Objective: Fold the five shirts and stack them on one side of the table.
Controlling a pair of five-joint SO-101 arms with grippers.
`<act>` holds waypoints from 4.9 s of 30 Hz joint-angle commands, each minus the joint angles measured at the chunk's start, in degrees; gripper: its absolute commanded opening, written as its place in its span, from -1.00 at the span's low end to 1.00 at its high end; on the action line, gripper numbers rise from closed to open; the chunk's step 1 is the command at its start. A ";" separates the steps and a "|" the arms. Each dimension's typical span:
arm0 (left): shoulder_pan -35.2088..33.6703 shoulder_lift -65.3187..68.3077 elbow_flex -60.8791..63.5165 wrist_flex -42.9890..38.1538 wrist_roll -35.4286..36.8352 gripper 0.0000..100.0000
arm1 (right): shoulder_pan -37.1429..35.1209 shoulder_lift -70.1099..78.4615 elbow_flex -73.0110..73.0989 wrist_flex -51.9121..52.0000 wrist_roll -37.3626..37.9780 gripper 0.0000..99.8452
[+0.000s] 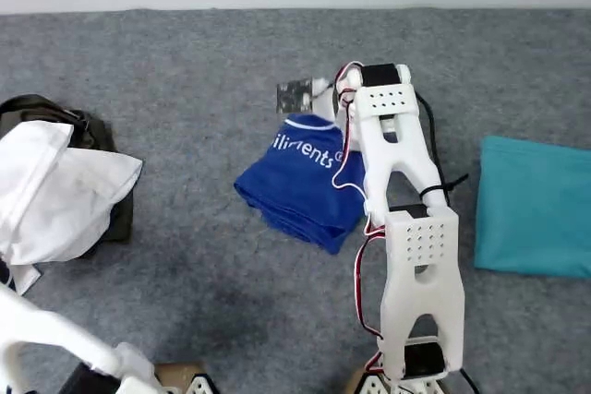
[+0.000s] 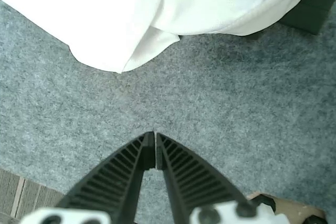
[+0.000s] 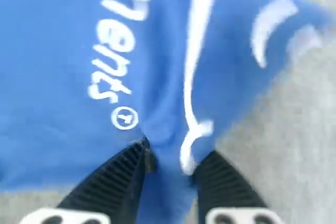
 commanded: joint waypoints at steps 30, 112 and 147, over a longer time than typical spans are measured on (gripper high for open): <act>1.32 -2.37 -0.66 -0.44 0.26 -0.97 | -8.66 -19.47 9.05 21.76 -73.67 -0.98; -0.88 -2.37 -5.05 1.58 -4.04 -0.97 | -4.35 -10.68 34.02 -13.49 -116.40 -0.95; -0.70 -2.37 -4.70 3.60 -3.96 -0.97 | 30.37 -41.80 27.87 17.98 -48.97 -0.98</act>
